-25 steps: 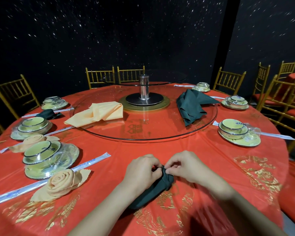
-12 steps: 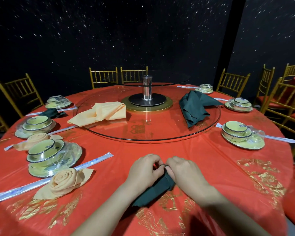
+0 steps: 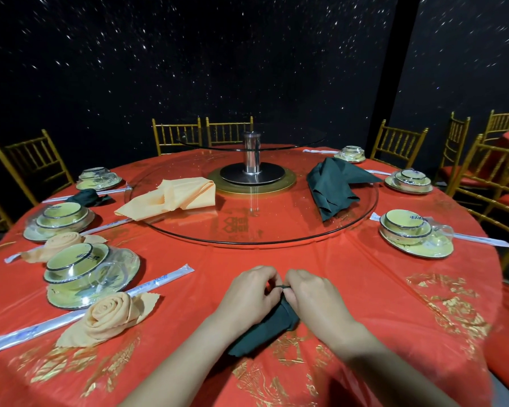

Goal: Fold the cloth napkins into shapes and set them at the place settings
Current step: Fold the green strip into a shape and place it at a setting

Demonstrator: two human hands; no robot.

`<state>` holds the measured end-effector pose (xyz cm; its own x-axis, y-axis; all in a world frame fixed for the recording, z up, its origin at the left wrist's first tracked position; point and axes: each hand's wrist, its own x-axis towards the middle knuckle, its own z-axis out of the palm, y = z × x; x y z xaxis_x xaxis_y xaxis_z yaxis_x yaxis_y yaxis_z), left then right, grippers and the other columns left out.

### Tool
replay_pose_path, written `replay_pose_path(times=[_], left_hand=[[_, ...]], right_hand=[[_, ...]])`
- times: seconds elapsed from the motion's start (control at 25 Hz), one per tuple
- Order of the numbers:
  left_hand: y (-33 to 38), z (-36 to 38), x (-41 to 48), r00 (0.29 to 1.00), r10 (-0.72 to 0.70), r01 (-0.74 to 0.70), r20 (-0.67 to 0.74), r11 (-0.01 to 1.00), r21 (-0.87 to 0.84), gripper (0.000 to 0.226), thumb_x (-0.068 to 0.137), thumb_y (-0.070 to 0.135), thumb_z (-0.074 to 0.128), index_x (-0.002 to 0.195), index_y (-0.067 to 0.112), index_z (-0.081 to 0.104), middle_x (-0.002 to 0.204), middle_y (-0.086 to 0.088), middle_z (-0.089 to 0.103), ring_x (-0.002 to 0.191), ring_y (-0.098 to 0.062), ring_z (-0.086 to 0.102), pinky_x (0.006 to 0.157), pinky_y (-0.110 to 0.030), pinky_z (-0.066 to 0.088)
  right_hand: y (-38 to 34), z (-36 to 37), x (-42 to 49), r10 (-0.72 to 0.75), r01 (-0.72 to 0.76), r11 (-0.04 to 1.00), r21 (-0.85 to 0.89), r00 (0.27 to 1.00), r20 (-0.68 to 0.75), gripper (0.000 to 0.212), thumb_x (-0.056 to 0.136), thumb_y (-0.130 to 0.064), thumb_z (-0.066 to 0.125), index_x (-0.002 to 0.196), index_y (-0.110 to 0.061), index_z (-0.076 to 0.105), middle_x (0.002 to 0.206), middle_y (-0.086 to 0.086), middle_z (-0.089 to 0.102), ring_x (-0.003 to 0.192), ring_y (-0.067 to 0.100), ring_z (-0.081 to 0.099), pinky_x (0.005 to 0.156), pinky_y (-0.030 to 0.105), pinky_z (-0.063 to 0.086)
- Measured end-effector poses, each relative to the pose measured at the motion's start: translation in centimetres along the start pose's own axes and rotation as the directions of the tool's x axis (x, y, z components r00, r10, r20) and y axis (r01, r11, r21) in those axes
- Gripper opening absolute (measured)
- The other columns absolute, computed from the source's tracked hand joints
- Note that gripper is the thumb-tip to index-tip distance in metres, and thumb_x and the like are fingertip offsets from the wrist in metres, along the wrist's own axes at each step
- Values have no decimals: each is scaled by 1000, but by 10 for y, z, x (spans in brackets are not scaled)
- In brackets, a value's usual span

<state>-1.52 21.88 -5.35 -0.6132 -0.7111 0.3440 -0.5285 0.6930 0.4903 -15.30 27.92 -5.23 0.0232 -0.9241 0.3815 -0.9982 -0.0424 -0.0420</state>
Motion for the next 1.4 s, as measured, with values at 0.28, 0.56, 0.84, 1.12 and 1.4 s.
replay_pose_path(times=[0.28, 0.56, 0.84, 1.12, 1.4], left_hand=[[3, 1, -4, 1000, 4, -4, -13, 999, 42, 10, 88, 24, 58, 94, 23, 66, 93, 11, 64, 87, -10, 58, 77, -30, 44], [-9, -3, -12, 894, -408, 380, 188, 464, -800, 31, 102, 21, 36, 97, 9, 64, 93, -3, 69, 81, -13, 66, 70, -19, 50], [2, 19, -13, 882, -447, 412, 152, 573, -708, 38, 100, 42, 33, 95, 23, 65, 99, -1, 71, 97, -21, 65, 91, -43, 49], [51, -14, 5, 937, -271, 49, -222, 729, -683, 11, 82, 30, 53, 92, 30, 55, 85, -3, 68, 79, -19, 65, 71, -38, 53], [64, -12, 18, 921, -379, 199, -92, 659, -725, 24, 85, 27, 67, 98, 19, 49, 66, -4, 59, 68, -20, 63, 65, -40, 58]], right_hand=[[2, -5, 6, 111, -115, 988, 106, 993, 47, 14, 86, -21, 50, 97, -18, 57, 95, 4, 65, 91, 32, 60, 66, 34, 42], [37, 14, -10, 448, -470, 711, 523, 876, 178, 28, 76, -10, 66, 59, -27, 52, 57, -8, 60, 58, 12, 57, 62, 28, 46], [54, 7, -16, 392, -478, 721, 502, 879, 272, 29, 83, -16, 66, 60, -30, 55, 59, -12, 55, 63, 14, 52, 68, 30, 44], [33, -76, 19, 367, -342, 743, 575, 927, 76, 12, 78, -27, 67, 70, -18, 69, 66, -3, 64, 63, 13, 56, 58, 24, 44], [21, -64, 17, 406, -366, 600, 712, 906, 124, 33, 66, -13, 82, 50, -21, 54, 49, -7, 50, 46, 7, 40, 50, 24, 33]])
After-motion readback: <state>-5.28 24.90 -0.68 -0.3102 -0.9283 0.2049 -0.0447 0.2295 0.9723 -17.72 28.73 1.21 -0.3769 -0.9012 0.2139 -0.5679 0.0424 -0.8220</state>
